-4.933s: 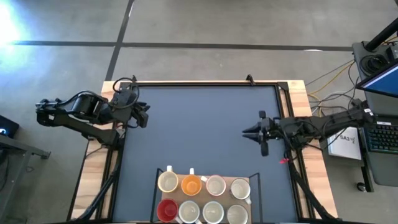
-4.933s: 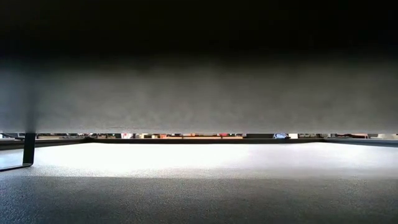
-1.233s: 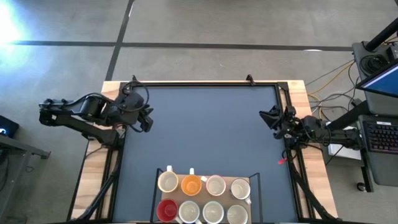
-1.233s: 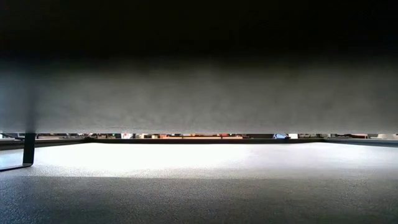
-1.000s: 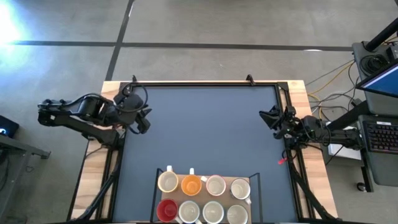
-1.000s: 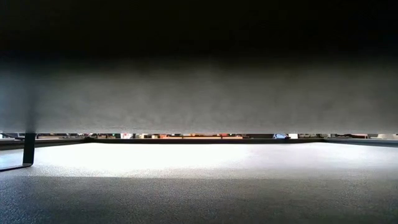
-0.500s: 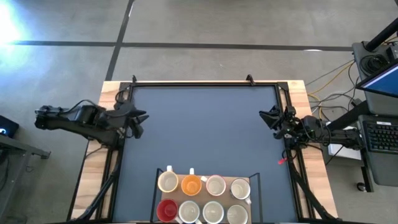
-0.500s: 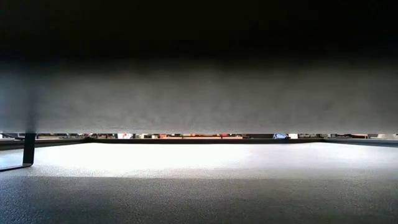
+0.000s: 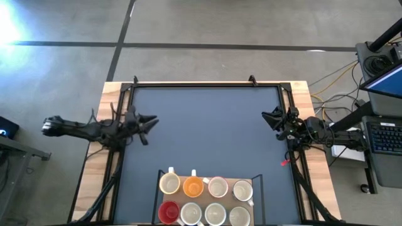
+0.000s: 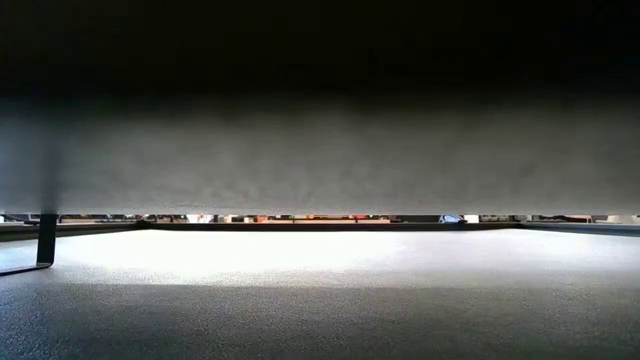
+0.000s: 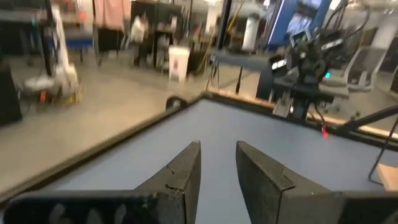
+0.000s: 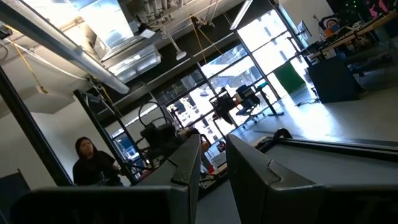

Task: Place coffee mugs
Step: Return to Home Position

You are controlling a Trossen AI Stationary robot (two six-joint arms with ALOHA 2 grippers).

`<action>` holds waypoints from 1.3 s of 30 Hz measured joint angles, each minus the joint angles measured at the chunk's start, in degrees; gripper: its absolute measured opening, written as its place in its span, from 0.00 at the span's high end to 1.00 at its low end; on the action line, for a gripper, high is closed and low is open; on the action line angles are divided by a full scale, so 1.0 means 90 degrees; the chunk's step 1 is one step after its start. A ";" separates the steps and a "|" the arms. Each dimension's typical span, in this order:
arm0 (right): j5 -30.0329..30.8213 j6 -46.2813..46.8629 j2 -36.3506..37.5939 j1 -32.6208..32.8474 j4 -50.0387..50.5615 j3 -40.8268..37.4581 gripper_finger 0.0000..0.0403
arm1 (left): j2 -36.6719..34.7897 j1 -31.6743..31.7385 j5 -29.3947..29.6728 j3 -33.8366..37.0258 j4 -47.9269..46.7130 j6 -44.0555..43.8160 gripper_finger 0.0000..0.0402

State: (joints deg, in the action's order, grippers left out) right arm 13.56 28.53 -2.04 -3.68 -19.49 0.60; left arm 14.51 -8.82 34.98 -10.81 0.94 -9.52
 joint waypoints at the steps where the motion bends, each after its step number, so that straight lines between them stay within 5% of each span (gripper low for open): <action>1: 0.0000 0.0000 0.0000 0.0000 -0.0002 0.0000 0.84 | -0.0025 0.0001 0.0000 0.0230 0.0425 0.0196 0.79; 14: -0.0002 0.0000 -0.0002 0.0000 0.0000 0.0000 0.84 | -0.0026 0.0000 0.0000 0.1135 0.1804 0.0486 0.79; 30: 0.0000 0.0000 -0.0002 0.0002 -0.0002 0.0000 0.84 | -0.0141 0.0000 0.0000 0.1137 0.1825 0.0481 0.79; 39: -0.0001 0.0000 -0.0002 0.0001 -0.0002 0.0000 0.84 | -0.0876 0.0164 -0.0005 0.1139 0.1114 0.0478 0.79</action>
State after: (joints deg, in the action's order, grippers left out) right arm 13.55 28.53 -2.07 -3.67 -19.51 0.60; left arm 6.63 -7.34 34.93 -0.56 10.96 -5.21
